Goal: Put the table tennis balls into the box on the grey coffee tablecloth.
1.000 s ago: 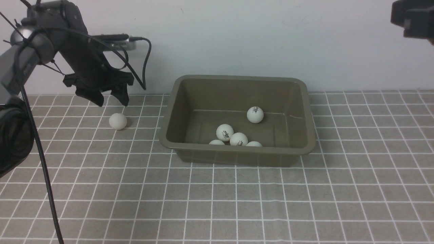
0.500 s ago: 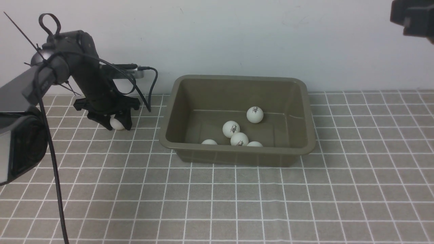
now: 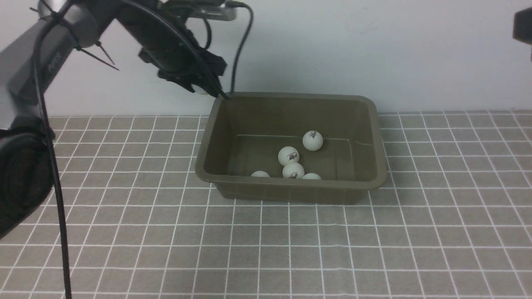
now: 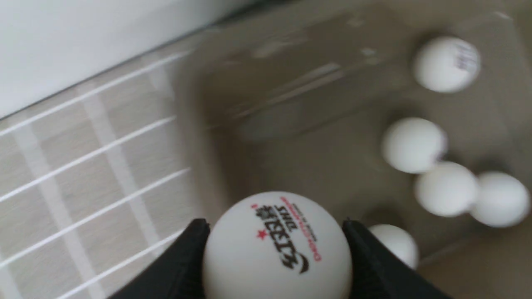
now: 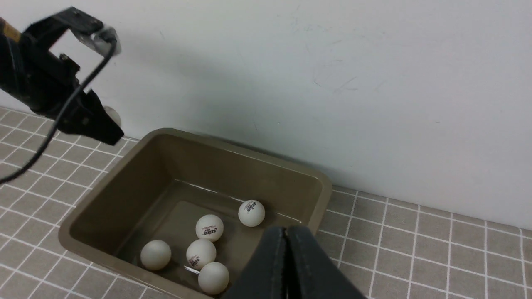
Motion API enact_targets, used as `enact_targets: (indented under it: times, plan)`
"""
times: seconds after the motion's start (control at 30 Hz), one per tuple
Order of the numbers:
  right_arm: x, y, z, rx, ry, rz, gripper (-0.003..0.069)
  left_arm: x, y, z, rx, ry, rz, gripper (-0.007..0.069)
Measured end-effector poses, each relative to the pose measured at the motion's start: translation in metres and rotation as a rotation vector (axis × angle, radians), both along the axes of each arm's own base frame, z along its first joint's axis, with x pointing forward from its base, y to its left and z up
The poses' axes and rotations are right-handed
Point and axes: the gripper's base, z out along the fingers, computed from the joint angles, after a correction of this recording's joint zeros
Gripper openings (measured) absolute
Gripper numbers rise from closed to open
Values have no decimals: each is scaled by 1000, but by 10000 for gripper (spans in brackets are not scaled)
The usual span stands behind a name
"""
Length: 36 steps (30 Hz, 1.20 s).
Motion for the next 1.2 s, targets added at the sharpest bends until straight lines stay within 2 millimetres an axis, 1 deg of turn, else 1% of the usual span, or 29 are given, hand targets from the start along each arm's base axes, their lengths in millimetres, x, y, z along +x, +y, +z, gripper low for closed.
enact_targets:
  times: [0.03, 0.13, 0.17, 0.23, 0.3, 0.37, 0.4, 0.43, 0.47, 0.5, 0.53, 0.57, 0.6, 0.63, 0.67, 0.7, 0.77, 0.8, 0.83, 0.87, 0.9, 0.93, 0.97, 1.0, 1.07, 1.13, 1.2]
  plan:
    - [-2, -1, -1, 2, -1, -4, -15, -1, -6, -4, 5, 4, -21, 344]
    - [-15, -7, -7, 17, -4, -14, -15, -3, -31, -24, 29, 37, -83, 346]
    - [-18, -8, -8, 20, -7, -15, -15, -3, -35, -29, 35, 45, -90, 352]
    - [-32, -14, -12, 56, -27, -22, -15, -3, -45, -42, 53, 74, -83, 407]
    - [-46, -20, -12, 88, -65, -23, -15, -4, -49, -46, 50, 94, -41, 488]
    - [-61, -26, -13, 116, -107, -24, -15, -4, -50, -44, 37, 103, -3, 520]
    - [-69, -29, -14, 135, -131, -25, -15, -5, -50, -40, 34, 100, 8, 517]
    - [-76, -32, -15, 159, -156, -28, -15, -5, -49, -35, 31, 89, 19, 491]
    - [-87, -37, -15, 194, -202, -29, -15, -6, -48, -25, 31, 64, 25, 430]
    - [-88, -37, -16, 204, -208, -30, -15, -7, -47, -21, 33, 54, 26, 405]
    - [-99, -42, -21, 244, -259, -33, -15, -10, -45, -7, 40, 20, 29, 306]
    - [-103, -44, -23, 260, -286, -33, -15, -13, -43, 5, 47, -7, 32, 230]
    - [-110, -47, -29, 273, -327, -38, -15, -18, -40, 21, 52, -43, 35, 141]
    - [-118, -51, -32, 299, -377, -39, -15, -25, -36, 40, 51, -82, 40, 80]
    - [-120, -52, -33, 301, -385, -40, -15, -28, -34, 48, 50, -96, 44, 56]
    - [-132, -59, -46, 318, -457, -51, -15, -48, -27, 88, 24, -171, 55, 15]
    - [-144, -67, -64, 344, -520, -75, -15, -70, -18, 122, -1, -231, 59, 2]
    - [-145, -68, -66, 337, -529, -80, -15, -76, -17, 128, -6, -242, 60, 0]
    - [-149, -72, -77, 376, -544, -101, -15, -95, -10, 149, -23, -276, 60, -5]
    - [-153, -74, -79, 379, -563, -109, -15, -104, -7, 157, -29, -287, 59, -5]
    - [-158, -78, -87, 423, -583, -127, -15, -123, -1, 172, -40, -308, 60, -5]
    - [-162, -80, -90, 441, -608, -135, -15, -132, 3, 177, -43, -316, 60, -5]
    - [-162, -80, -91, 441, -607, -137, -15, -134, 4, 178, -44, -317, 60, -5]
    - [-166, -84, -94, 455, -637, -150, -15, -157, 12, 188, -47, -325, 60, -5]
    - [-166, -85, -97, 453, -652, -167, -15, -184, 21, 191, -44, -320, 61, -5]
    - [-165, -86, -97, 439, -666, -176, -15, -208, 30, 188, -44, -319, 62, -5]
    - [-165, -86, -97, 421, -678, -182, -15, -230, 39, 178, -49, -335, 72, -5]
